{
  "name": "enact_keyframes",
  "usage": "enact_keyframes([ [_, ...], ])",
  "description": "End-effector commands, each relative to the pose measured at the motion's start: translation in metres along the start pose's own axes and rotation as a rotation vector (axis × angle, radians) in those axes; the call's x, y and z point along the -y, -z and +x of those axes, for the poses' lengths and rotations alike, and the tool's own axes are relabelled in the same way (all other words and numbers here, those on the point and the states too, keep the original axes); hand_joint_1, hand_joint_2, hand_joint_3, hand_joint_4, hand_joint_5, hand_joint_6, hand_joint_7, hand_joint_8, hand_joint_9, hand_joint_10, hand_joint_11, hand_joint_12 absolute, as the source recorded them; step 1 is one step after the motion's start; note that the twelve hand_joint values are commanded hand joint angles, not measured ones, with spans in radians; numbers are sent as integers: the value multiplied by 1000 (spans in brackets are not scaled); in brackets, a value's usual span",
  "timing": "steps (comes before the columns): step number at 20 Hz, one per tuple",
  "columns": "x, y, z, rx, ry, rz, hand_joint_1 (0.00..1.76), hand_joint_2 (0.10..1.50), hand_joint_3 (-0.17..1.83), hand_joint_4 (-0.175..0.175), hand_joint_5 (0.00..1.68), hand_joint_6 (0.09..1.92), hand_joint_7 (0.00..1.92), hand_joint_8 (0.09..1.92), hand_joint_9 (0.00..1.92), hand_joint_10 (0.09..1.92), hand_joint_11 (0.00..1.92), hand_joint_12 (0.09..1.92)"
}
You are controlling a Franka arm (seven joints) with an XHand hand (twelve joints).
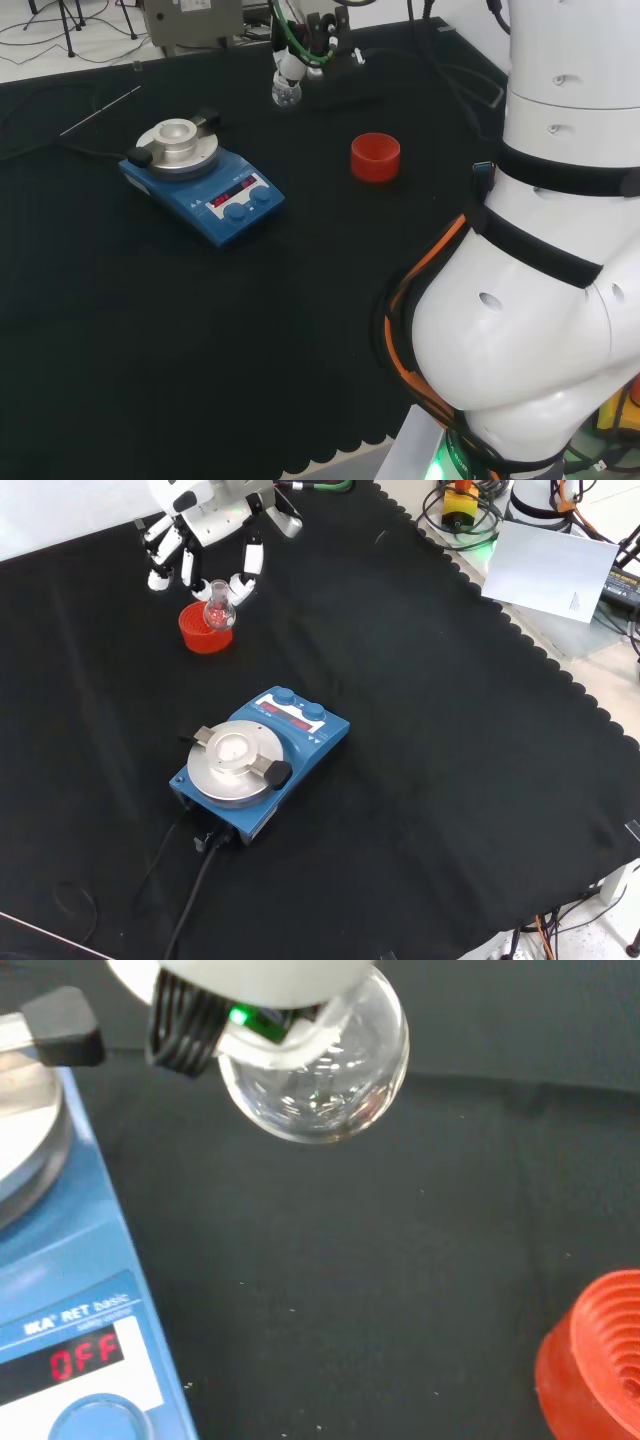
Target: Place the round-bottom flask on the heater.
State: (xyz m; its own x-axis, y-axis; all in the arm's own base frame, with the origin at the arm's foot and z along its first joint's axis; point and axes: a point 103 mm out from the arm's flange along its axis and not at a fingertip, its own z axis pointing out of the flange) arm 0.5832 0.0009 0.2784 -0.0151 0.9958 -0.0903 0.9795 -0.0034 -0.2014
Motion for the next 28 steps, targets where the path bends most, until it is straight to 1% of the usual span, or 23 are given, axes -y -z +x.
enact_keyframes([
  [1, -5, 8, 32, 14, 65, 8, 1108, 621, 815, 175, 1175, 918, 331, 543, 532, 553, 175, 1333],
  [9, -13, 18, 70, 48, 120, 9, 1108, 620, 814, 175, 1177, 914, 328, 543, 529, 554, 174, 1332],
  [12, -16, 19, 81, 52, 139, 13, 1108, 620, 814, 175, 1178, 912, 327, 544, 528, 554, 174, 1332],
  [18, -24, 20, 99, 58, 164, 20, 1109, 619, 814, 175, 1179, 911, 326, 544, 526, 555, 173, 1332],
  [26, -38, 21, 122, 71, 211, 31, 1109, 619, 815, 175, 1180, 908, 324, 545, 524, 556, 172, 1332],
  [27, -40, 21, 124, 71, 216, 31, 1109, 619, 815, 175, 1180, 908, 324, 545, 524, 556, 172, 1332],
  [28, -43, 19, 119, 63, 217, 34, 1109, 619, 815, 175, 1181, 908, 324, 545, 524, 556, 172, 1332],
])
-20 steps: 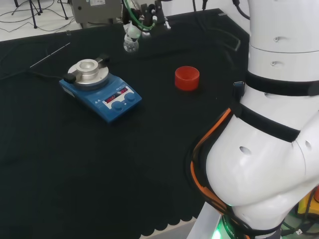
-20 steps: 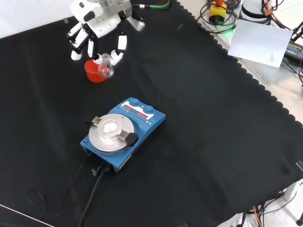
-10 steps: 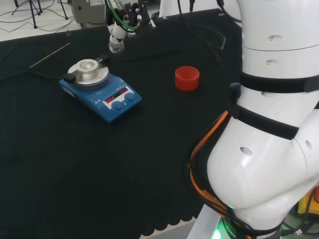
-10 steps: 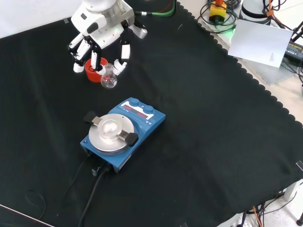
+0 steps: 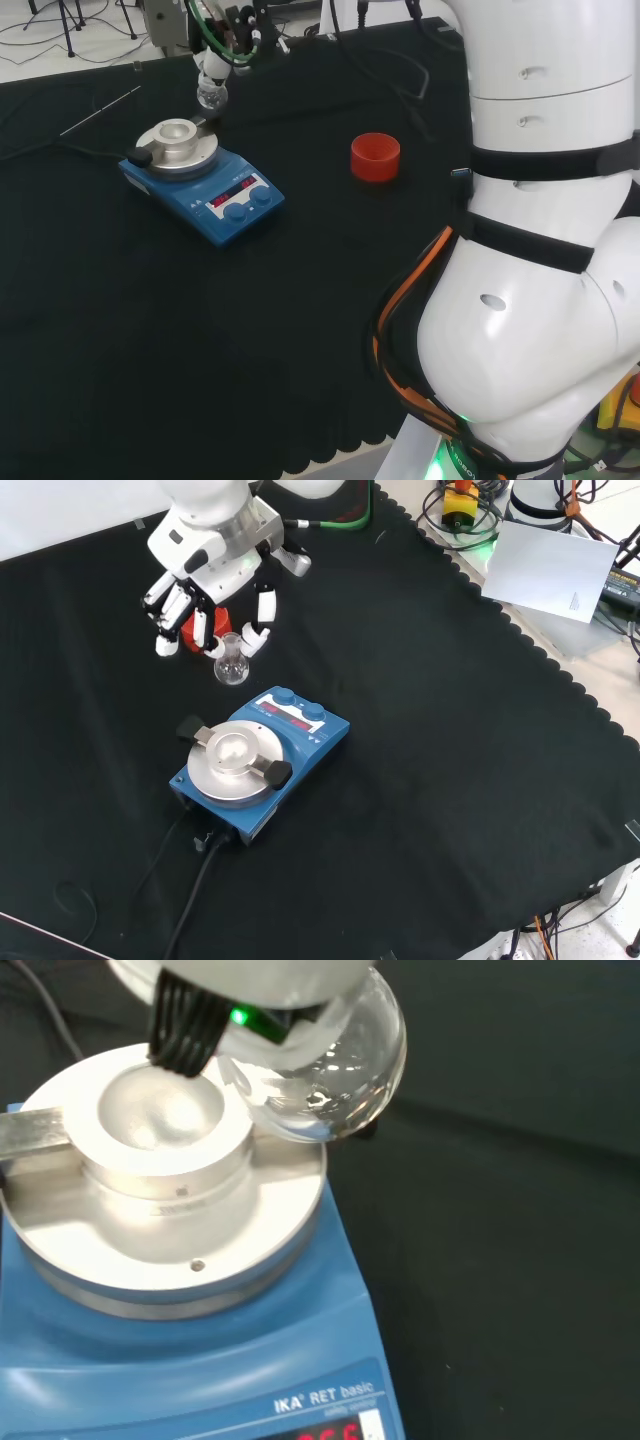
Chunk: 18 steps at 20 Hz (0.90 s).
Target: Place the round-bottom flask on the heater.
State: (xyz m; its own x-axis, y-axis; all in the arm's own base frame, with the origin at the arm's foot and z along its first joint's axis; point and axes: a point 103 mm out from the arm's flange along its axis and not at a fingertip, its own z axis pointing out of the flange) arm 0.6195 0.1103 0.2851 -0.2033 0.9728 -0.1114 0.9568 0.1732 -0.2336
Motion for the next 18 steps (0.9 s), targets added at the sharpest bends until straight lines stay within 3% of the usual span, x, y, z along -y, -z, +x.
enact_keyframes([
  [1, -13, -5, 11, 2, 39, 21, 1109, 618, 815, 175, 1181, 908, 324, 545, 523, 556, 172, 1332],
  [5, -12, -1, 3, -27, 69, 21, 1109, 618, 815, 175, 1181, 907, 323, 545, 523, 557, 172, 1333],
  [12, -35, -7, 33, 12, 70, 33, 1110, 618, 815, 175, 1182, 906, 323, 546, 521, 558, 172, 1333],
  [18, -39, -8, 29, 12, 81, 44, 1110, 618, 815, 175, 1182, 905, 322, 547, 520, 558, 172, 1333],
])
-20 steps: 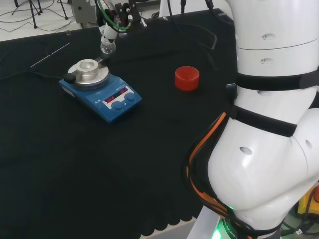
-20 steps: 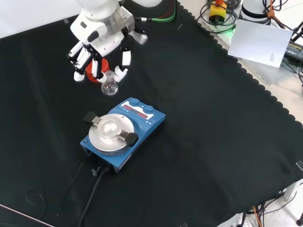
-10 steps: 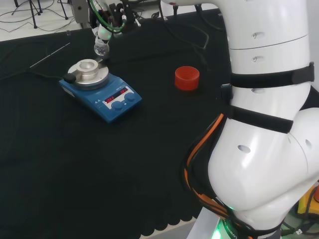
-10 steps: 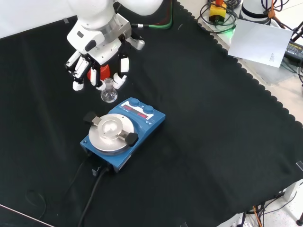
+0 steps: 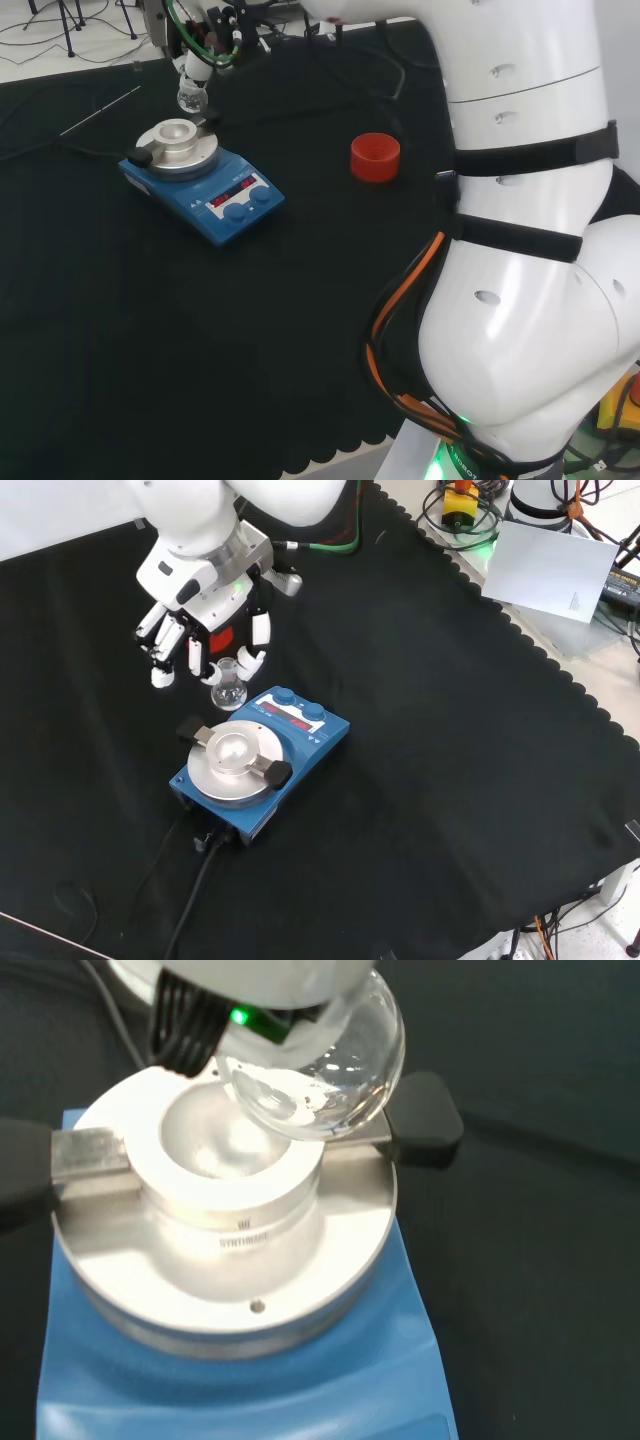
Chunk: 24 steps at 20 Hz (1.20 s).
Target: Place the round-bottom flask on the heater.
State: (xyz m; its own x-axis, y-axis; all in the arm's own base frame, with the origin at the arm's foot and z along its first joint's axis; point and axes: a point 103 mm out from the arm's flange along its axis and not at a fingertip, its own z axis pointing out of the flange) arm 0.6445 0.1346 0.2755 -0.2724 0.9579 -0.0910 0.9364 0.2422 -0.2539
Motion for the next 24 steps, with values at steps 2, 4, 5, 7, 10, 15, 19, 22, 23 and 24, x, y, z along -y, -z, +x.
enact_keyframes([
  [2, -17, -9, 16, 23, 9, 43, 1110, 618, 815, 175, 1182, 905, 322, 547, 520, 559, 172, 1333],
  [4, -22, -11, 22, 31, 18, 43, 1110, 618, 815, 175, 1183, 904, 322, 547, 520, 559, 172, 1333],
  [5, -24, -12, 25, 34, 19, 44, 1110, 618, 815, 175, 1183, 904, 322, 547, 519, 559, 172, 1333],
  [7, -27, -14, 30, 37, 25, 45, 1110, 618, 815, 175, 1183, 904, 322, 547, 519, 559, 172, 1333],
  [10, -28, -16, 34, 38, 32, 47, 1110, 617, 815, 175, 1183, 904, 322, 548, 519, 560, 172, 1333],
  [15, -26, -18, 25, 26, 33, 49, 1110, 617, 815, 175, 1183, 904, 321, 548, 518, 561, 172, 1333],
  [19, -28, -19, 25, 20, 40, 52, 1110, 617, 815, 175, 1183, 904, 321, 549, 518, 561, 172, 1333],
  [22, -29, -21, 24, 16, 41, 55, 1110, 617, 815, 175, 1183, 903, 321, 549, 518, 562, 172, 1333],
  [23, -29, -21, 24, 18, 38, 56, 1110, 617, 815, 175, 1183, 903, 321, 549, 518, 562, 172, 1333],
  [24, -30, -22, 23, 19, 36, 57, 1110, 617, 815, 175, 1183, 903, 321, 549, 518, 562, 172, 1333],
])
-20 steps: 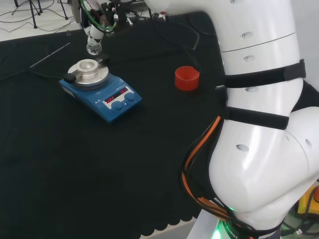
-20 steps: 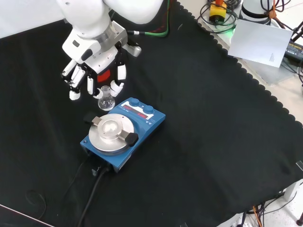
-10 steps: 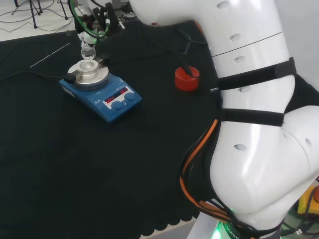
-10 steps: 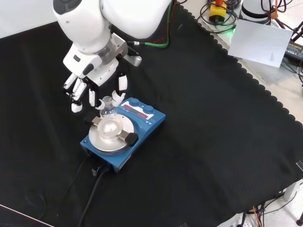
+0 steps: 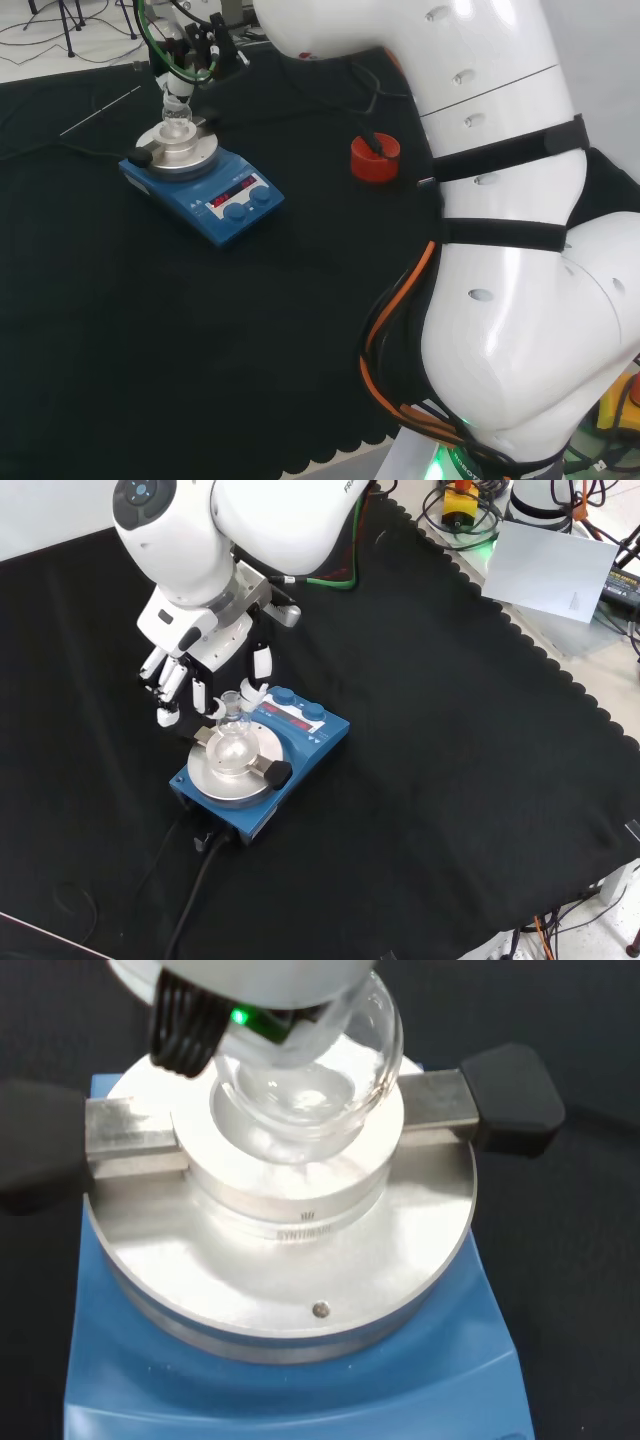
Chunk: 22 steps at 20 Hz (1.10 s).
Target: Place the round-bottom flask on the heater.
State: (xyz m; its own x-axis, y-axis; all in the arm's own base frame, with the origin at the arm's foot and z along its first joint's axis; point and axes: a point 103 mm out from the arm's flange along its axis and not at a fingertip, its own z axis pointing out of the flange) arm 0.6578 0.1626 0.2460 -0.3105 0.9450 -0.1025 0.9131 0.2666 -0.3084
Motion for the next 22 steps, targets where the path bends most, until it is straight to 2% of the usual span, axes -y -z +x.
enact_keyframes([
  [1, -4, -1, -2, 2, -1, 7, 1110, 617, 815, 175, 1183, 903, 321, 549, 517, 562, 172, 1333],
  [6, -7, -5, -4, -4, 5, 15, 1110, 617, 815, 175, 1183, 903, 320, 549, 517, 562, 172, 1333],
  [13, -19, -18, 7, 5, 18, 28, 1110, 617, 815, 175, 1183, 903, 320, 550, 516, 563, 173, 1333],
  [17, -22, -27, -6, -38, 25, 24, 1110, 617, 815, 175, 1183, 903, 320, 550, 516, 564, 173, 1333],
  [22, -20, -21, 13, 6, 12, 43, 1110, 617, 815, 175, 1184, 903, 320, 551, 516, 564, 173, 1333],
])
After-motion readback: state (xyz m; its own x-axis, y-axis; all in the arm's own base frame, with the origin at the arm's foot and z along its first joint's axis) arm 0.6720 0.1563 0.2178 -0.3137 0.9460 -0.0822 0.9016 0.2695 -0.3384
